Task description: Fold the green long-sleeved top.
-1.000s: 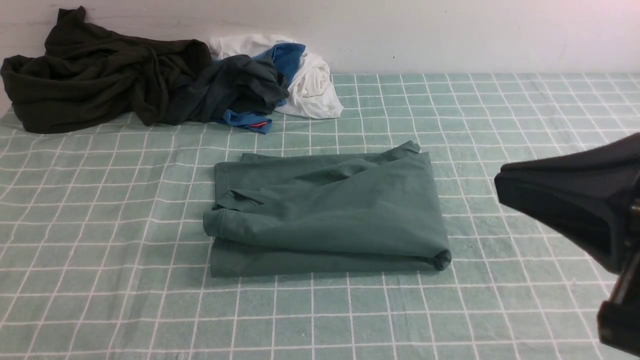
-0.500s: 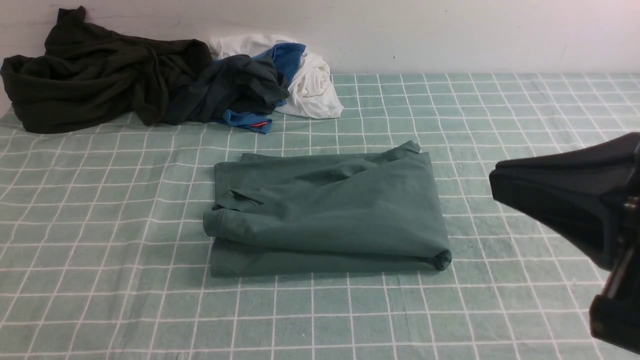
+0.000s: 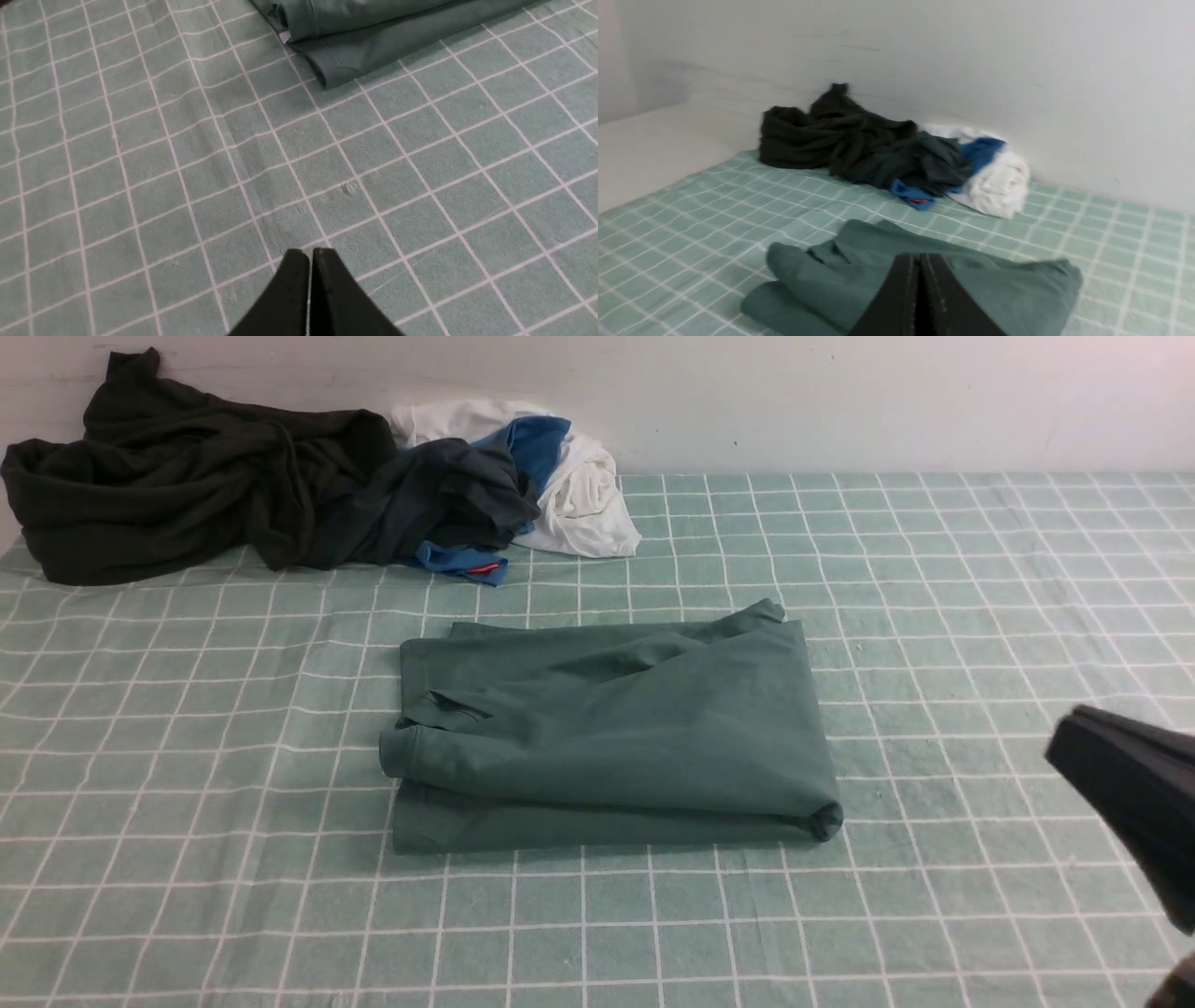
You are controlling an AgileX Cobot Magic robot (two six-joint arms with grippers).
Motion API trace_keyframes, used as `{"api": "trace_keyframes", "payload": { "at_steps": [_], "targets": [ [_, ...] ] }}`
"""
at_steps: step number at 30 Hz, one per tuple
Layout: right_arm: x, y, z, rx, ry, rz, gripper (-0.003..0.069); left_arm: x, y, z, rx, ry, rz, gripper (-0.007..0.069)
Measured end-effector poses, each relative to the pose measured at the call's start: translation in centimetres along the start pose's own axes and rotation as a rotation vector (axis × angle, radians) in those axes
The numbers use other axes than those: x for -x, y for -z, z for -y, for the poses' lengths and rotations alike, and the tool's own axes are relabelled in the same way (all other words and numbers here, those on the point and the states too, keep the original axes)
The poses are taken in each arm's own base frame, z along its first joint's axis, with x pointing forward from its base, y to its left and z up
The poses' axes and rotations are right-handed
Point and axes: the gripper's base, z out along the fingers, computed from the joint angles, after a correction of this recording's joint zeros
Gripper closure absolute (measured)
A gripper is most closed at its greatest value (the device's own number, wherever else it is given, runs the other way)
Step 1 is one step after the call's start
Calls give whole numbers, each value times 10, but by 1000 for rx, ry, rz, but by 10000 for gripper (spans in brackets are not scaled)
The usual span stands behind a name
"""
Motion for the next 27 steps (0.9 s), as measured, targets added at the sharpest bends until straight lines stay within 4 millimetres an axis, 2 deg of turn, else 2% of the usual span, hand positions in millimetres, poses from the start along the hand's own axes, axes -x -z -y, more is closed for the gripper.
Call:
{"api": "trace_keyframes", "payload": {
  "at_steps": [5, 13, 18, 22, 27],
  "targets": [
    [-38, 28, 22, -202, -122, 36, 673, 0, 0, 0, 0, 0, 0, 627],
    [-89, 60, 38, -502, -100, 74, 673, 0, 0, 0, 0, 0, 0, 627],
    [-100, 67, 42, -615, -96, 5, 673, 0, 0, 0, 1, 0, 0, 627],
    [-106, 68, 43, -634, -90, -74, 673, 0, 0, 0, 1, 0, 0, 627],
    [-107, 68, 43, -638, -81, -88, 673, 0, 0, 0, 1, 0, 0, 627]
  ]
}}
